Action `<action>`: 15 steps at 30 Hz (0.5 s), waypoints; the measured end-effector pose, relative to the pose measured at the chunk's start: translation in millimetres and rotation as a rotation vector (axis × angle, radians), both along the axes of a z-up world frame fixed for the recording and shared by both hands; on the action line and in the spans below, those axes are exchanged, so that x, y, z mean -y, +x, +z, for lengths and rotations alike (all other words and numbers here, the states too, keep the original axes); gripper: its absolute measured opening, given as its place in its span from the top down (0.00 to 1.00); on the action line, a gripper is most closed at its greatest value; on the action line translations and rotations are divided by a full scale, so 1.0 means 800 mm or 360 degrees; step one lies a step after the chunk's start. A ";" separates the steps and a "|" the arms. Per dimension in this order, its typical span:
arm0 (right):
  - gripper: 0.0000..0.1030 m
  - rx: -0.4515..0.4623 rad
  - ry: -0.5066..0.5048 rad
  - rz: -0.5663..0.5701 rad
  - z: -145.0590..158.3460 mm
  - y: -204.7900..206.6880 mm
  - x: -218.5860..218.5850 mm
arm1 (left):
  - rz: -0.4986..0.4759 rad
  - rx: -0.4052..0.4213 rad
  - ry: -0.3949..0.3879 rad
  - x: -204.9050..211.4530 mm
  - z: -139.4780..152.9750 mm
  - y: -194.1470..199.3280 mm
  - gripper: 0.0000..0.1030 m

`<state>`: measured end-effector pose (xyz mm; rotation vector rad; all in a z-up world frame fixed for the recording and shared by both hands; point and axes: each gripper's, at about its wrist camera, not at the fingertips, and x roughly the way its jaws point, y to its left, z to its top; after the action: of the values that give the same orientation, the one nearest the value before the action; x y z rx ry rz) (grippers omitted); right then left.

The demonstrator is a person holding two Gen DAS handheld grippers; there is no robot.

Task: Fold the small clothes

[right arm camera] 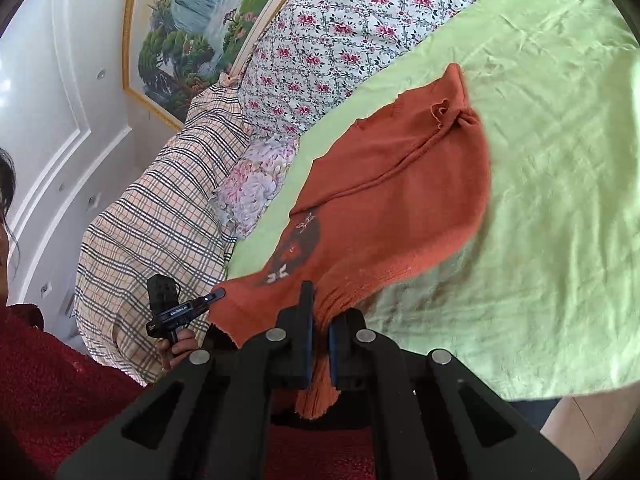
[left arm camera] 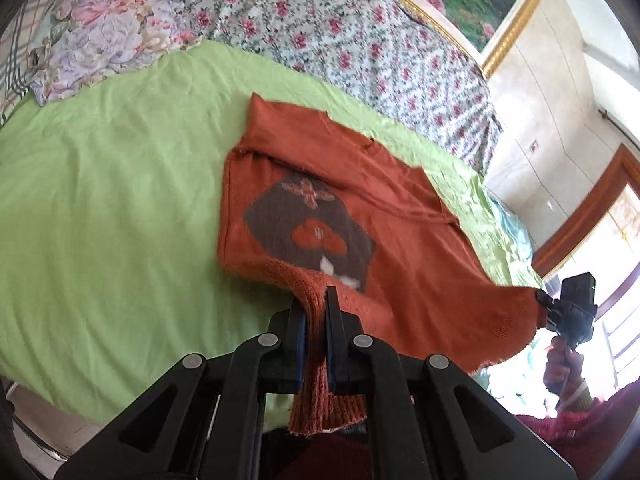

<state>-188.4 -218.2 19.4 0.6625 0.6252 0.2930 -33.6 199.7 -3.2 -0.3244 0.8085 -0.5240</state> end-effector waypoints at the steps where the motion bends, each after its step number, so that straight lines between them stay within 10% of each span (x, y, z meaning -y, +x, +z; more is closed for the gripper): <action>1: 0.94 0.0015 -0.0010 -0.0007 0.006 0.008 0.001 | 0.0015 0.0017 -0.0017 -0.001 0.006 0.008 0.95; 15: 0.94 0.0123 -0.0260 -0.0268 0.069 0.197 0.094 | 0.0169 0.0178 0.0029 0.057 0.072 0.242 0.95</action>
<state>-30.6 -293.4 74.7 0.5402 0.5097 0.1089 159.6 154.1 54.5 -0.3166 0.6832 -0.4310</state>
